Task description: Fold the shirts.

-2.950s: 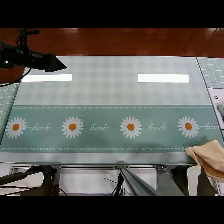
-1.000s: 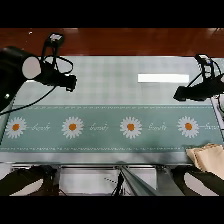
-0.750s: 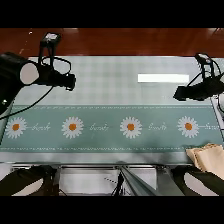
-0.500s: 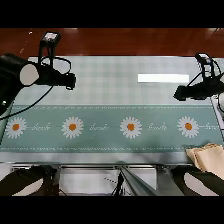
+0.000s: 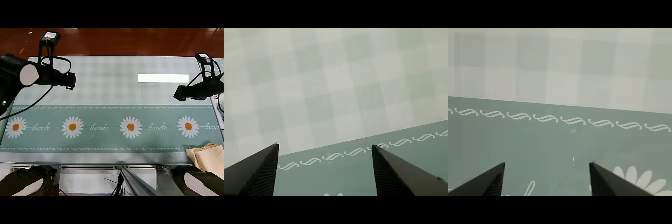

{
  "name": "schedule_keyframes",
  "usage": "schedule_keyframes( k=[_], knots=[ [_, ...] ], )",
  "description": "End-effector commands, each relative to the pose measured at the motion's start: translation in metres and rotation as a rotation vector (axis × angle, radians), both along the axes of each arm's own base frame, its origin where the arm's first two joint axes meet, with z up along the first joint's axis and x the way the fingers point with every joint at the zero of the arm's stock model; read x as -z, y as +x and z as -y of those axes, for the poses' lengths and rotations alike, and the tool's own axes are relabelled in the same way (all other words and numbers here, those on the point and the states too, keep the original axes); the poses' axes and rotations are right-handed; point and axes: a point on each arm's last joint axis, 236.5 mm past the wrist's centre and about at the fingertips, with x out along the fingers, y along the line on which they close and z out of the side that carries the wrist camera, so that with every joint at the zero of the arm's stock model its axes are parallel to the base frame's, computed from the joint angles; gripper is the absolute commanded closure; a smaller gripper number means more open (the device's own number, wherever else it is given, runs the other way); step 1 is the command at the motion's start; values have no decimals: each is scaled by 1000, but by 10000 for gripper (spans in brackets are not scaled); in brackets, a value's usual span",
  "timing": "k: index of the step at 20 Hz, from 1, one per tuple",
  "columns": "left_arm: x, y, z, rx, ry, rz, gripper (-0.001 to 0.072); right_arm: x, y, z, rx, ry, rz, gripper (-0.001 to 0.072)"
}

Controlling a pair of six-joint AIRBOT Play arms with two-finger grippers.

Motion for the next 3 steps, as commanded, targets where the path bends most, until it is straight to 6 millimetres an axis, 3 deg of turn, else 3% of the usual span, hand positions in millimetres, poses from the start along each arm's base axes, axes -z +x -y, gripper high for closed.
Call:
schedule_keyframes(
  k=[1,3],
  knots=[
    [0,0,0,0,0,1,0,0,0,0,-1,0,0,118],
    [0,0,0,0,0,1,0,0,0,0,-1,0,0,118]
  ],
)
